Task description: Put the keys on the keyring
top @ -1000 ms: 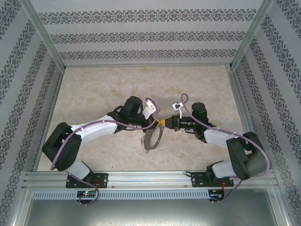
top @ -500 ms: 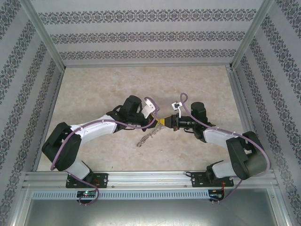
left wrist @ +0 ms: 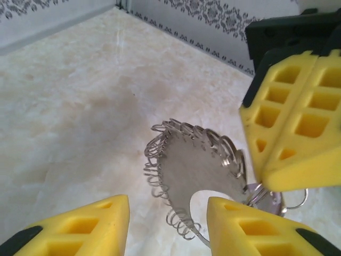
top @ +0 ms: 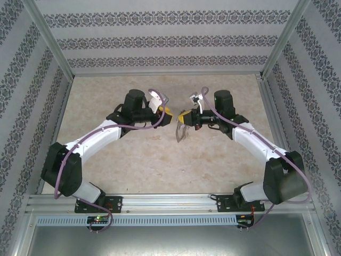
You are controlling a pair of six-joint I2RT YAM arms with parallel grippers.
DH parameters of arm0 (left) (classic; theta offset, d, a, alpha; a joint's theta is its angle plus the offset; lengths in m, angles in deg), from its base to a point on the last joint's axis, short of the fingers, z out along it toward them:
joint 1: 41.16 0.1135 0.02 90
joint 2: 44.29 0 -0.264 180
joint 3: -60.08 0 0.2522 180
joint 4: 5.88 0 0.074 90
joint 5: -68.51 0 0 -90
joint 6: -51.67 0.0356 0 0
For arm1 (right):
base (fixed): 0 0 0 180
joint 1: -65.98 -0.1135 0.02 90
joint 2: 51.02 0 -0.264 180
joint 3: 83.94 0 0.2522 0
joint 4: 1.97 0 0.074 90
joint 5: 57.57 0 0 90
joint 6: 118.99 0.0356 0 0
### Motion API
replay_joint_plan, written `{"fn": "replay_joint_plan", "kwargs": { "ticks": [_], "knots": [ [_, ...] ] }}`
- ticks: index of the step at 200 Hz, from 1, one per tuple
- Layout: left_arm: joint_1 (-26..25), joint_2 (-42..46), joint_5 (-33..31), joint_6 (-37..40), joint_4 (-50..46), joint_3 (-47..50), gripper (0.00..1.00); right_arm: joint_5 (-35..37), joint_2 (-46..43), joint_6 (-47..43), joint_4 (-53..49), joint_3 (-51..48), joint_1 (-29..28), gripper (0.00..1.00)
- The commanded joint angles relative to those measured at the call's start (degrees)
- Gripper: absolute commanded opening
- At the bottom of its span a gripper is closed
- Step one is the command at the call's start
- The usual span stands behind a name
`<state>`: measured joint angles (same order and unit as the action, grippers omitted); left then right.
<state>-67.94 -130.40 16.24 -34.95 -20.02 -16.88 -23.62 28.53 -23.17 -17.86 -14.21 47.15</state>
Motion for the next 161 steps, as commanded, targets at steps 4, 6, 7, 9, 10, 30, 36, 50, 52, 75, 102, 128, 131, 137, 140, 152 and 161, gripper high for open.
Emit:
{"fn": "replay_joint_plan", "kwargs": {
  "ticks": [4, 6, 7, 9, 10, 30, 36, 50, 52, 75, 102, 128, 131, 137, 140, 152, 161],
  "knots": [
    [3.0, -1.7, 10.6, 4.7, -8.8, -6.3, 0.43, -2.7, 2.2, -12.8, -17.3, 8.9, 0.8, 0.0],
    [3.2, -1.9, 11.3, 4.9, -9.3, -6.7, 0.43, -2.7, 2.4, -13.3, -18.2, 9.6, 0.8, 0.0],
    [3.2, -2.1, 11.6, 5.1, -9.6, -6.9, 0.43, -2.8, 2.6, -13.5, -18.6, 10.0, 0.8, 0.0],
    [3.3, -2.3, 12.1, 5.3, -10.0, -7.3, 0.43, -2.8, 2.7, -14.0, -19.2, 10.6, 0.8, 0.0],
    [3.4, -2.4, 12.3, 5.3, -10.2, -7.4, 0.43, -2.8, 2.9, -14.2, -19.7, 11.0, 0.9, 0.0],
    [3.7, -3.8, 16.5, 7.3, -13.6, -10.5, 0.43, -3.3, 5.2, -18.3, -26.9, 17.4, 1.1, 0.0],
    [3.8, -3.9, 17.7, 7.4, -14.1, -11.1, 0.43, -3.7, 5.8, -19.1, -28.2, 18.9, 1.2, 0.0],
    [3.9, -4.0, 20.9, 7.7, -14.8, -12.5, 0.42, -4.1, 6.9, -20.6, -30.8, 21.6, 1.2, 0.0],
    [3.9, -4.0, 21.3, 7.7, -15.1, -12.6, 0.41, -4.2, 6.9, -20.9, -31.1, 22.0, 1.2, 0.0],
    [3.9, -4.2, 24.7, 8.6, -17.1, -14.5, 0.39, -5.6, 7.6, -21.6, -32.6, 24.5, 1.3, 0.0],
    [3.9, -5.3, 27.0, 9.4, -18.9, -16.0, 0.35, -7.0, 7.5, -21.4, -32.2, 25.5, 1.0, 0.0],
    [3.9, -6.9, 28.3, 9.3, -18.9, -17.3, 0.34, -7.3, 7.6, -21.3, -32.1, 26.0, 0.3, 0.0],
    [3.9, -7.1, 28.5, 9.2, -18.8, -17.4, 0.34, -7.2, 7.6, -21.4, -32.1, 26.0, 0.2, 0.0],
    [3.9, -7.4, 28.6, 9.0, -18.6, -17.7, 0.34, -7.2, 7.7, -21.4, -32.1, 26.1, 0.2, 0.0],
    [3.9, -7.6, 28.7, 9.0, -18.6, -17.9, 0.34, -7.3, 7.8, -21.3, -32.1, 26.1, 0.1, 0.0],
    [3.9, -8.2, 29.4, 9.1, -18.8, -18.8, 0.33, -7.2, 8.0, -21.4, -31.8, 26.0, 0.0, 0.0],
    [3.8, -8.6, 29.8, 9.0, -18.8, -19.2, 0.33, -7.3, 8.0, -21.2, -31.3, 25.8, 0.1, 0.0]
  ]
}}
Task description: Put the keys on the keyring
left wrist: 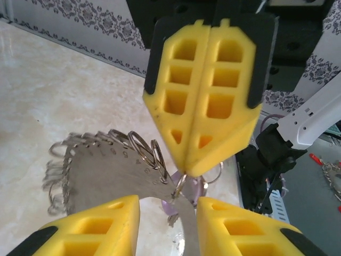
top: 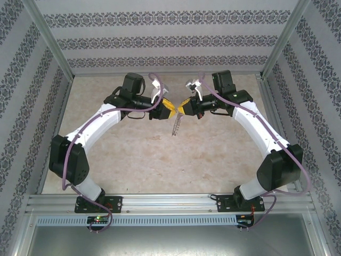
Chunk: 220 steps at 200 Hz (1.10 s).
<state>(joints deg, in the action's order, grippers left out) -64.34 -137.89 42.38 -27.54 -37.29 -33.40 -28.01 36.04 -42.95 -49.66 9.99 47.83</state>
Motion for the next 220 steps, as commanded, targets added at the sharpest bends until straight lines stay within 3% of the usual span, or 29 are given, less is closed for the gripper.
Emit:
{"fn": "replay_joint_plan", "kwargs": {
  "ticks": [1, 70, 149, 180, 220],
  "knots": [
    [0.2, -1.2, 3.7, 1.6, -1.5, -2.7, 0.33, -3.0, 0.4, -1.4, 0.6, 1.6, -0.6, 0.0],
    [-0.3, -2.8, 6.5, 0.6, -0.5, -4.4, 0.25, -3.7, 1.8, -0.2, 2.5, 2.2, -1.1, 0.0],
    [-0.7, -4.3, 10.6, 4.2, -5.5, -6.1, 0.18, -4.4, 1.5, 1.9, 5.3, 1.9, -1.2, 0.0],
    [-0.6, -3.7, 11.5, 3.4, -3.7, -5.5, 0.12, -4.8, 1.6, 3.1, 6.8, 1.8, -1.5, 0.0],
    [-0.8, -1.9, 9.9, -2.0, 5.4, -2.0, 0.07, -4.2, 1.4, 3.3, 7.1, 1.5, -1.8, 0.0]
  ]
}}
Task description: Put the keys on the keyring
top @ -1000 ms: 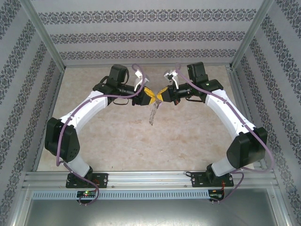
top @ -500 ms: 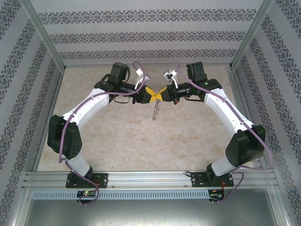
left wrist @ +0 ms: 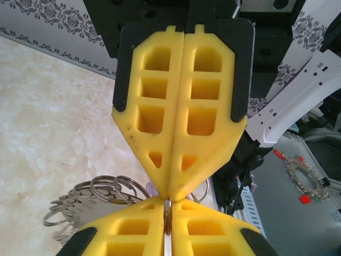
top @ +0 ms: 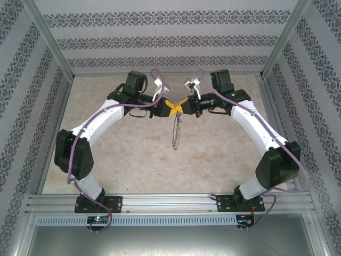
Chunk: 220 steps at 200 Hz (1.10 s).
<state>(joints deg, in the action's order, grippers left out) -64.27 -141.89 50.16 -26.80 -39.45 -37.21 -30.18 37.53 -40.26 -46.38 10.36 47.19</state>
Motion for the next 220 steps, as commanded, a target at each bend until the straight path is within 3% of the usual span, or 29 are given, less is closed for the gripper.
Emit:
{"fn": "replay_joint_plan", "kwargs": {
  "ticks": [1, 11, 30, 40, 58, 75, 118, 166, 220],
  "knots": [
    [-0.9, 2.2, 2.2, -2.8, 7.7, 1.9, 0.07, -2.0, -0.1, 0.6, 3.8, 1.1, -1.1, 0.0],
    [-0.9, 2.4, 1.5, -4.0, 9.4, 2.4, 0.0, -1.8, -0.2, 0.7, 3.8, 1.0, -1.1, 0.0],
    [-0.9, 3.3, -1.1, -7.1, 14.7, 4.5, 0.0, -1.3, -0.3, 0.9, 3.9, 0.9, -1.1, 0.0],
    [-0.9, 4.1, -3.2, -8.2, 17.2, 5.7, 0.0, -1.0, -0.7, 2.3, 5.2, 0.4, -0.5, 0.18],
    [-0.9, 5.4, -6.9, -9.7, 20.3, 7.3, 0.0, -1.0, -4.5, 11.4, 16.7, -5.1, 2.0, 0.4],
    [-0.8, 6.3, -9.7, -10.2, 21.8, 8.3, 0.0, 0.8, -9.6, 18.8, 25.8, -11.2, 4.0, 0.47],
    [-0.8, 7.8, -13.3, -11.4, 25.7, 11.0, 0.0, 12.1, -17.6, 28.7, 35.6, -23.4, 2.4, 0.47],
    [-0.9, 8.5, -12.8, -11.7, 27.6, 11.7, 0.0, 8.6, -14.2, 38.7, 52.1, -29.1, 1.7, 0.44],
    [-0.9, 8.6, -11.8, -11.5, 26.7, 11.1, 0.0, 6.7, -10.7, 39.6, 55.6, -28.6, 1.5, 0.39]
  ]
}}
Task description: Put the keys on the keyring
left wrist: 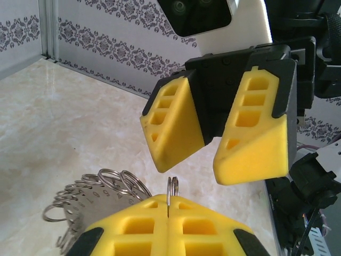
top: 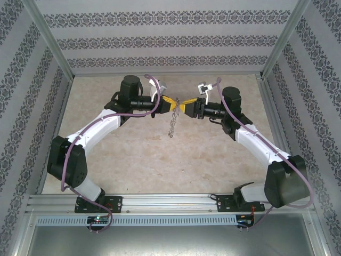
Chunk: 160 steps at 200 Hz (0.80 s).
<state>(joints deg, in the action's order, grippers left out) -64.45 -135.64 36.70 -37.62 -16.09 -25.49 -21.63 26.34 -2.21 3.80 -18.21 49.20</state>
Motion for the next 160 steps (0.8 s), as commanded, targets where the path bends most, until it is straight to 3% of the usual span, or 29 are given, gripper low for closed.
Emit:
{"fn": "replay_joint_plan", "kwargs": {
  "ticks": [1, 94, 122, 132, 160],
  "knots": [
    [-0.7, 2.4, 1.7, -0.7, 3.3, -0.7, 0.0, -1.8, 0.5, 1.6, 5.4, 0.0, -0.5, 0.39],
    [-0.7, 2.7, 1.7, -1.0, 3.4, -0.7, 0.0, -2.9, 2.9, 1.9, 6.5, -1.1, -1.3, 0.3],
    [-0.7, 2.7, 1.5, -1.0, 3.5, -0.8, 0.0, -3.1, 3.4, 1.8, 6.5, -0.9, -1.3, 0.12],
    [-0.6, 2.8, 1.1, -1.1, 3.8, -0.7, 0.0, -3.5, 3.2, 1.8, 6.3, -1.1, -1.2, 0.0],
    [-0.7, 3.5, -0.2, -2.5, 6.8, 0.6, 0.0, -4.0, 2.6, 1.4, 6.1, -2.7, -1.1, 0.0]
  ]
}}
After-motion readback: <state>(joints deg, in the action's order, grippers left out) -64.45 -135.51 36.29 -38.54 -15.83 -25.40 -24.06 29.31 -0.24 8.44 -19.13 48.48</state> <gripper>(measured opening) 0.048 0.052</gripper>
